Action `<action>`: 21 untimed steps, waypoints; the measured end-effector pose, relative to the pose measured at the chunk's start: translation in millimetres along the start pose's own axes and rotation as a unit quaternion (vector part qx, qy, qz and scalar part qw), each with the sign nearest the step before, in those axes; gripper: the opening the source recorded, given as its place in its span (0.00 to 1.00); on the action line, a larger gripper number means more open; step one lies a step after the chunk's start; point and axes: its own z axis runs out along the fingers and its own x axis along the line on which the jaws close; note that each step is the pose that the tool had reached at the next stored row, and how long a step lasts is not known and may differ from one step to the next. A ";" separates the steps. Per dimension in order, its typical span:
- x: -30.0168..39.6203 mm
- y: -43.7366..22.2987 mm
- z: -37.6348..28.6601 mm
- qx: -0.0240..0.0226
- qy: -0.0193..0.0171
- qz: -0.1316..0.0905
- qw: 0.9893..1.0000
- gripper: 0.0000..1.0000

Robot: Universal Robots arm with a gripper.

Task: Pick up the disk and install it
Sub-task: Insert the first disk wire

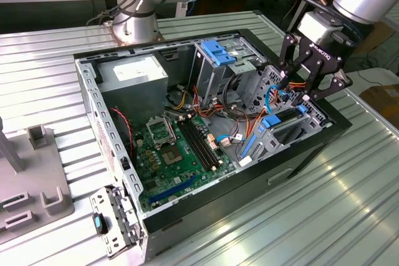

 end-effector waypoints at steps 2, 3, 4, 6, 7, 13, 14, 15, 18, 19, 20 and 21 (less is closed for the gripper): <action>-0.2 -6.8 0.0 0.000 0.000 0.000 1.000 0.50; -0.2 -8.8 0.0 0.000 0.000 0.000 1.000 0.50; -0.2 -10.0 -0.1 0.000 0.000 0.000 1.000 0.50; -0.2 -10.9 -0.1 0.000 0.000 0.000 1.000 0.50; -0.1 -11.2 -0.1 0.000 0.000 0.000 1.000 0.50; -0.1 -11.7 -0.1 0.000 0.000 0.000 1.000 0.50; -0.1 -11.7 -0.1 0.000 0.000 0.000 1.000 0.50; -0.1 -11.7 -0.1 0.000 0.000 0.000 1.000 0.50; 0.0 -14.0 -0.2 -0.001 0.000 0.000 1.000 0.50; 0.0 -14.1 -0.2 -0.001 0.000 0.000 1.000 0.50; 0.0 -14.7 -0.2 -0.001 0.000 0.000 1.000 0.50; 0.2 -17.5 -0.4 -0.001 0.000 0.000 1.000 0.50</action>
